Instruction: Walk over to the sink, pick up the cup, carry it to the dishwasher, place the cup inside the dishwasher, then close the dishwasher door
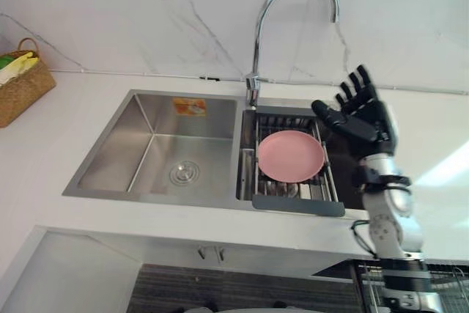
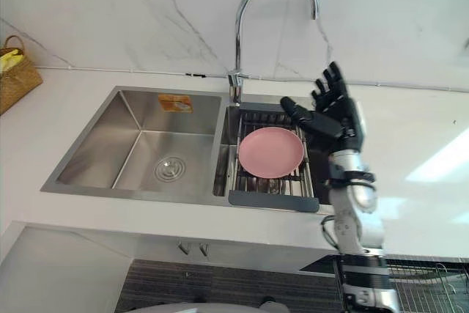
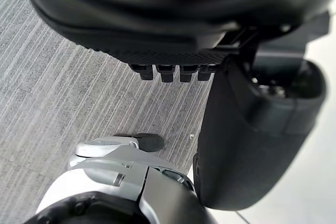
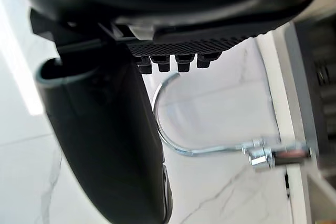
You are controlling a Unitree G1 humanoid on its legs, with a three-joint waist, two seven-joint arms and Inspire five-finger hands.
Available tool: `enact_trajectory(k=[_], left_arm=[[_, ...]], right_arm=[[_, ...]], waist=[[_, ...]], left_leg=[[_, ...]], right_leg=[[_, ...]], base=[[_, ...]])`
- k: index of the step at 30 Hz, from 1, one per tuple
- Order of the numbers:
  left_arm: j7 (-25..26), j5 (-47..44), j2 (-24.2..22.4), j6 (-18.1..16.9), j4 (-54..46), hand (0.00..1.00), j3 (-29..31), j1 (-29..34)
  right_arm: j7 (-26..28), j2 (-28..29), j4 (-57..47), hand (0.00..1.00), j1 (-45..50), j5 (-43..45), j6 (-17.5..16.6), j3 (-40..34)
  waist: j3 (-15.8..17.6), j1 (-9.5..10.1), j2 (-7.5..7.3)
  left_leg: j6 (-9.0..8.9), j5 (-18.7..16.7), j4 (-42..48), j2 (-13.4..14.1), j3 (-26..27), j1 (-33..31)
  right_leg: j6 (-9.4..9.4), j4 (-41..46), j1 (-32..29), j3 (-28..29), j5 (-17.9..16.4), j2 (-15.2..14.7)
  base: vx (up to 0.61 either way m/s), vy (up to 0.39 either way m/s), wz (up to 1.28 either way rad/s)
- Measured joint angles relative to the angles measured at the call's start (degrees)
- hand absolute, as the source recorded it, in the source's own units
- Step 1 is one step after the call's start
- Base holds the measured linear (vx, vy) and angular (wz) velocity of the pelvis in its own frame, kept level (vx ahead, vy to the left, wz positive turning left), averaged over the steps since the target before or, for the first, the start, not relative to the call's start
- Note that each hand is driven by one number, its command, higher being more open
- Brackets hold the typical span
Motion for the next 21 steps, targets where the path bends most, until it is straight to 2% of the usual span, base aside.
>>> enact_trajectory(k=[5,7,13,16,21], left_arm=[[-0.55,0.00,0.39,-0.34,0.23,1.00,0.01,0.12],[-0.74,0.00,0.47,-0.89,0.25,1.00,-0.01,0.50],[-0.76,-0.08,1.40,-1.17,0.30,1.00,-1.33,0.63],[-0.76,-0.21,1.98,-1.25,0.25,1.00,-1.61,0.63],[-0.77,-1.24,2.54,-1.07,0.25,1.00,-2.26,0.63]], right_arm=[[6.27,-8.20,0.03,1.00,-0.60,-11.68,2.21,-0.55],[10.84,-10.72,0.62,1.00,-0.60,-14.82,2.99,-0.48],[20.12,-14.68,3.92,1.00,-0.58,-23.09,2.97,3.86],[22.90,-15.36,5.71,1.00,-0.57,-25.65,2.86,6.97],[24.15,-15.81,8.10,1.00,-0.57,-30.75,1.69,9.50]], waist=[[-0.01,-0.62,-0.50],[0.00,-1.33,-0.82],[-0.41,-1.54,-1.51],[-0.67,-1.47,-1.99],[-0.89,-1.43,-2.42]], left_leg=[[-0.09,-0.07,-0.02,0.66,1.54,0.43],[-0.08,-0.06,-0.03,0.80,1.63,0.43],[-0.06,-0.05,-0.05,0.99,2.20,0.43],[-0.06,-0.04,-0.06,1.14,2.12,0.41],[-0.04,-0.02,-0.07,1.09,1.57,0.36]], right_leg=[[-0.43,-0.80,-0.02,0.72,0.47,0.80],[-0.47,-0.93,-0.18,0.74,0.49,0.95],[-0.53,-0.99,-0.52,0.82,0.53,1.11],[-0.53,-1.02,-0.51,0.53,0.53,1.22],[-0.56,-1.00,-0.30,-0.99,0.56,1.11]], base=[[-0.02,-0.042,-0.15],[-0.03,-0.034,-0.03],[-0.02,-0.020,-0.05],[0.00,0.000,0.00],[0.00,-0.016,0.06]])
